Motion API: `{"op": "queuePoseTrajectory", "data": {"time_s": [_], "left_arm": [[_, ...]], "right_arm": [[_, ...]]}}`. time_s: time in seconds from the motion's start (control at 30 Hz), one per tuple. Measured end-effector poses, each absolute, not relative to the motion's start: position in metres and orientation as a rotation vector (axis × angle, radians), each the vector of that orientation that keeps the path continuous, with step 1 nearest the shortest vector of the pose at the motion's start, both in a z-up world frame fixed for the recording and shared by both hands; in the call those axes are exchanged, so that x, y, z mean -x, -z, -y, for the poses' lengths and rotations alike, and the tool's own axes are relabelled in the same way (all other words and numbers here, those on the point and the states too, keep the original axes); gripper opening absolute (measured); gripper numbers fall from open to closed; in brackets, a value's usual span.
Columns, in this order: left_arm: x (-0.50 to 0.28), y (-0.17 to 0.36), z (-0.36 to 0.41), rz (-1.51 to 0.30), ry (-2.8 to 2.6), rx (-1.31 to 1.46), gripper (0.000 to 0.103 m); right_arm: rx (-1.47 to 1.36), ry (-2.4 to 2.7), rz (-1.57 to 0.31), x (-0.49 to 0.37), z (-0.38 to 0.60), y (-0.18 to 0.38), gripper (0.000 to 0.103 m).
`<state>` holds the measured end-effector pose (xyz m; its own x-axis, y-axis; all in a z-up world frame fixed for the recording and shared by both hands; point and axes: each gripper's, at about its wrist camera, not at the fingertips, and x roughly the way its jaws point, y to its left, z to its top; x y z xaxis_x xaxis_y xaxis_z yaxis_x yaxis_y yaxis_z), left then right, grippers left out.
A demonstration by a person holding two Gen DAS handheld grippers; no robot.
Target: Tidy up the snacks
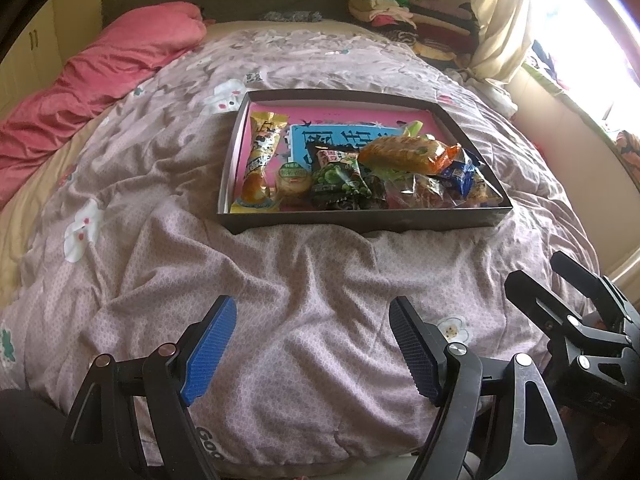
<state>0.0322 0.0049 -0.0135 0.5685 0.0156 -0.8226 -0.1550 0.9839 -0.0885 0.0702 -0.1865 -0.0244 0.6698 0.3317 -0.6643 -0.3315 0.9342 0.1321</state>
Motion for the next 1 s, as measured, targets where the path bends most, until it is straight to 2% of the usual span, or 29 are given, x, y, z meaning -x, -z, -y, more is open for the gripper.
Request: {"op": "queuePoseTrajectory", "data": {"time_s": [1.0], "left_arm": [[-0.036,0.02,-0.022,-0.919,-0.134,0.236,0.08]], "right_arm": [[-0.006,-0.371,-0.734,-0.075,0.189,0.025,0.098]]}}
